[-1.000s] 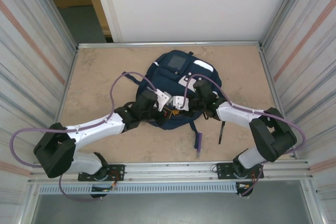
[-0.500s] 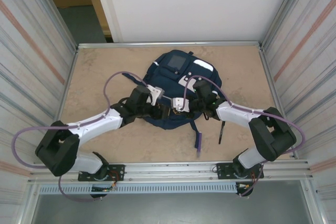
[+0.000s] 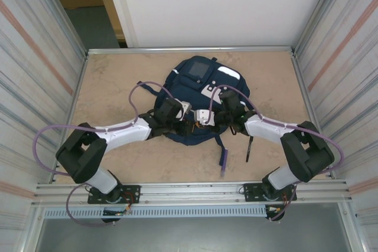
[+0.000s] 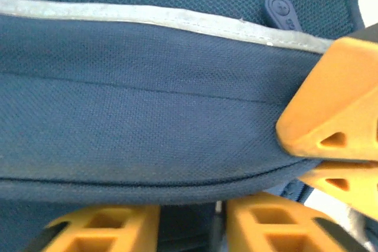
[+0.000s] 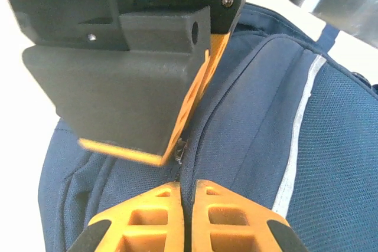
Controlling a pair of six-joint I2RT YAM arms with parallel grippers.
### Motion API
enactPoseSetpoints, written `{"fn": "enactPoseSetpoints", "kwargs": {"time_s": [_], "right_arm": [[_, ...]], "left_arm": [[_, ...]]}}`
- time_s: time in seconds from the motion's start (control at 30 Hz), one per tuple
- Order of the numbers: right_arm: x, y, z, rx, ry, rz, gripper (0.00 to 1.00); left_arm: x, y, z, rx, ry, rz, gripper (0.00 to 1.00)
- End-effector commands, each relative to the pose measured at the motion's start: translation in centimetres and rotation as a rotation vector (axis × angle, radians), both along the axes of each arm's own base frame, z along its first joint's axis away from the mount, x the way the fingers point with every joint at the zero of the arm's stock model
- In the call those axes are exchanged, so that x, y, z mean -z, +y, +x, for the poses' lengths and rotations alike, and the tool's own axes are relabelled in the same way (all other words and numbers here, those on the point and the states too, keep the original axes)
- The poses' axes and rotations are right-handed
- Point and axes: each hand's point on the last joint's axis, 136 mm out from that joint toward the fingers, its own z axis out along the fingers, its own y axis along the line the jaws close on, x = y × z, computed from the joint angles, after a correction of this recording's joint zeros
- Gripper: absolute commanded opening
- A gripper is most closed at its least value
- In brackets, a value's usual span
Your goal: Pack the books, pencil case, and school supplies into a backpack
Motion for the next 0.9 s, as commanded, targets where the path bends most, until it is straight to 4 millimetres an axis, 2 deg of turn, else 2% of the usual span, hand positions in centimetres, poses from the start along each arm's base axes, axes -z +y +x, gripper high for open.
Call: {"fn": "enactPoseSetpoints", "kwargs": {"time_s": [0.0,0.07,0.17,0.2,0.23,0.27,0.33,0.47,0.57,0.6,0.63,0.73,0.77,0.83,0.87], "right_arm": [[-2.4,0.3,-0.1,-0.02,-0.038,0.067,0.0],[-2.4,0.2,0.0,-0.018,-0.045,0.065,0.0],[-2.1,-0.2,0.1,-0.003,-0.056,0.038,0.0],[-2.4,-0.3,0.1,-0.001,-0.055,0.041,0.06],[-2.8,-0.2,-0.1,-0.001,-0.047,0.052,0.22],[-3.1,-0.1,-0.3,-0.002,-0.035,0.061,0.33],[-3.4,0.5,-0.5,0.017,-0.007,0.039,0.41],[-2.6,1.5,-1.0,0.062,0.05,0.02,0.43],[-1.4,1.9,-0.4,0.1,0.1,0.037,0.44],[-1.2,2.0,-0.1,0.121,0.117,0.034,0.46],[-0.8,2.1,0.2,0.147,0.132,0.03,0.51],[0.3,1.9,0.9,0.202,0.123,0.0,0.47],[0.8,1.6,1.3,0.227,0.099,-0.02,0.4],[1.1,0.8,1.6,0.234,0.062,-0.056,0.12],[1.2,0.5,1.1,0.204,0.046,-0.088,0.05]], "left_arm": [[-0.3,-0.8,0.2,0.056,-0.021,0.011,0.15],[-0.5,-1.0,0.0,0.095,-0.042,0.013,0.0],[-1.1,-0.1,0.4,0.081,-0.063,0.006,0.0],[-1.6,0.4,0.7,0.064,-0.067,-0.008,0.0],[-2.0,0.8,0.9,0.05,-0.069,-0.033,0.0],[-2.5,1.2,1.1,0.045,-0.077,-0.06,0.0],[-3.7,1.3,0.9,0.073,-0.113,-0.115,0.0],[-5.7,0.9,0.3,0.129,-0.17,-0.163,0.0],[-6.6,0.7,0.2,0.147,-0.202,-0.184,0.0],[-6.8,0.8,0.3,0.142,-0.208,-0.186,0.0],[-6.9,0.8,0.3,0.135,-0.209,-0.191,0.0],[-7.5,0.3,0.0,0.158,-0.204,-0.222,0.0],[-7.5,0.2,-0.1,0.165,-0.204,-0.223,0.0],[-7.0,0.9,0.3,0.132,-0.213,-0.187,0.0],[-6.5,1.9,0.9,0.08,-0.217,-0.146,0.0]]}}
